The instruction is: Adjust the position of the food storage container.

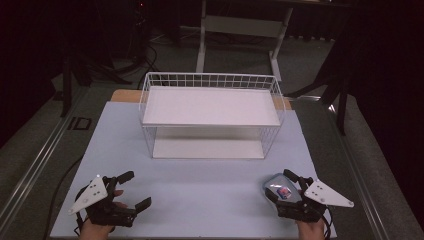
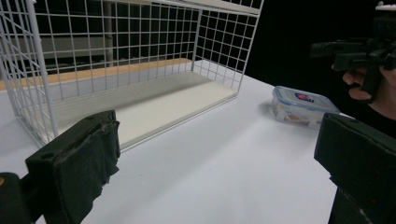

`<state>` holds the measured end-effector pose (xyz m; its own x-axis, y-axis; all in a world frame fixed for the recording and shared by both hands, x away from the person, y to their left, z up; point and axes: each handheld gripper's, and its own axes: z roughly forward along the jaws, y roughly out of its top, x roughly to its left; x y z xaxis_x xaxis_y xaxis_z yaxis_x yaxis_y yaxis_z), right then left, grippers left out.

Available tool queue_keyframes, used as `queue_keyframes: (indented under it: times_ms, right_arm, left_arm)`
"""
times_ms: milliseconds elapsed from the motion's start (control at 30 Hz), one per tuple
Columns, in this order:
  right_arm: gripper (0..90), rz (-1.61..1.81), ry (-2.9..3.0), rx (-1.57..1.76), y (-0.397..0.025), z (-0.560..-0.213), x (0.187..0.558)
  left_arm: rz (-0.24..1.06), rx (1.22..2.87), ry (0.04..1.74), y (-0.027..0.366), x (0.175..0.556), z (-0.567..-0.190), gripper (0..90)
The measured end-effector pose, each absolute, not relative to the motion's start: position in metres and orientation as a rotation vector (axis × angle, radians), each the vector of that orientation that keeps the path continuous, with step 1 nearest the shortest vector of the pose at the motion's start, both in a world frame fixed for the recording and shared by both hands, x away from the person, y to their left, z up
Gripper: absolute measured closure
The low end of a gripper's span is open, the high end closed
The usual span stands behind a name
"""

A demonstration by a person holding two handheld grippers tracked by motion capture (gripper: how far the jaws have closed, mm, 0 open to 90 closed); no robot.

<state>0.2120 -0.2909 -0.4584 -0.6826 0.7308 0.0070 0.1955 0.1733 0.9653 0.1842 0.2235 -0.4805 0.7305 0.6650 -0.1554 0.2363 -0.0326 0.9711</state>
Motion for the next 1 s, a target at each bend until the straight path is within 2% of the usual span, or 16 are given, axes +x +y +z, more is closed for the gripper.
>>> queue_keyframes:
  times_ms: [300, 500, 567, 600, 667, 700, 900, 933, 967, 1000]
  right_arm:
    - [12.6, 1.541, 1.957, 0.858, -0.294, -0.438, 0.206]
    - [13.7, 1.516, 1.987, 0.874, -0.314, -0.425, 0.212]
    - [20.2, 1.516, 2.002, 0.901, -0.323, -0.427, 0.214]
    - [20.2, 1.516, 2.002, 0.901, -0.323, -0.427, 0.214]
    - [30.0, 1.452, 2.033, 0.937, -0.335, -0.434, 0.217]
    - [30.0, 1.452, 2.033, 0.937, -0.335, -0.434, 0.217]
    - [58.5, 1.371, 2.091, 1.051, -0.362, -0.458, 0.222]
    - [58.5, 1.371, 2.091, 1.051, -0.362, -0.458, 0.222]
    - [62.8, 1.346, 2.096, 1.065, -0.365, -0.462, 0.222]
    - [72.4, 1.316, 2.104, 1.088, -0.370, -0.469, 0.221]
  left_arm:
    - [0.392, 1.604, 0.731, 0.221, 0.185, -0.482, 1.1]
    - [0.388, 1.613, 0.721, 0.220, 0.185, -0.482, 1.1]
    - [0.383, 1.609, 0.720, 0.220, 0.186, -0.482, 1.1]
    - [0.382, 1.607, 0.718, 0.220, 0.186, -0.482, 1.1]
    - [0.377, 1.602, 0.720, 0.220, 0.186, -0.483, 1.1]
    - [0.377, 1.602, 0.721, 0.220, 0.186, -0.483, 1.1]
    - [0.366, 1.606, 0.715, 0.218, 0.188, -0.484, 1.1]
    - [0.366, 1.606, 0.715, 0.218, 0.188, -0.484, 1.1]
    - [0.365, 1.608, 0.713, 0.217, 0.188, -0.484, 1.1]
    - [0.364, 1.610, 0.711, 0.217, 0.188, -0.484, 1.1]
